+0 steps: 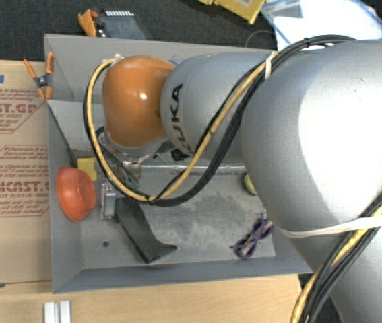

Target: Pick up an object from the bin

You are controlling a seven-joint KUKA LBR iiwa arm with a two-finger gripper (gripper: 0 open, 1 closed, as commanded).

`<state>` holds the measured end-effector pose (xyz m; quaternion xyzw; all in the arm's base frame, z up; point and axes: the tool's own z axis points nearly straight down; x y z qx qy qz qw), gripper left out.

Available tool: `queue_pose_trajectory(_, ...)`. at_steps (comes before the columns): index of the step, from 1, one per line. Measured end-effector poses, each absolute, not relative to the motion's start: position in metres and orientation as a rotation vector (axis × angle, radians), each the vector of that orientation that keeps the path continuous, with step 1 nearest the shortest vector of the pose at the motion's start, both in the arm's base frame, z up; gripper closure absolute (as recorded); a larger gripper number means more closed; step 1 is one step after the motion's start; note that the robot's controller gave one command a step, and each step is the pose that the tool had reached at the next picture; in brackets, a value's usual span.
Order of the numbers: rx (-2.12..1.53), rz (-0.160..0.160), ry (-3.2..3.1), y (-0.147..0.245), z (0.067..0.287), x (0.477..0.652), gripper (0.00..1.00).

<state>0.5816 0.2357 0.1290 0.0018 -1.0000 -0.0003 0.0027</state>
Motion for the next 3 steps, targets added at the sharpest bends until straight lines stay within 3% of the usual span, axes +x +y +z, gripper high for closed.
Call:
queue_pose_trajectory(1,0.002,-0.003,-3.142,0.234,0.134,0.583,0.00)
queue_pose_trajectory(2,-0.416,-0.002,-3.110,0.198,0.077,0.544,0.00)
queue_pose_trajectory(3,-0.430,-0.006,-3.114,0.192,0.099,0.547,0.00)
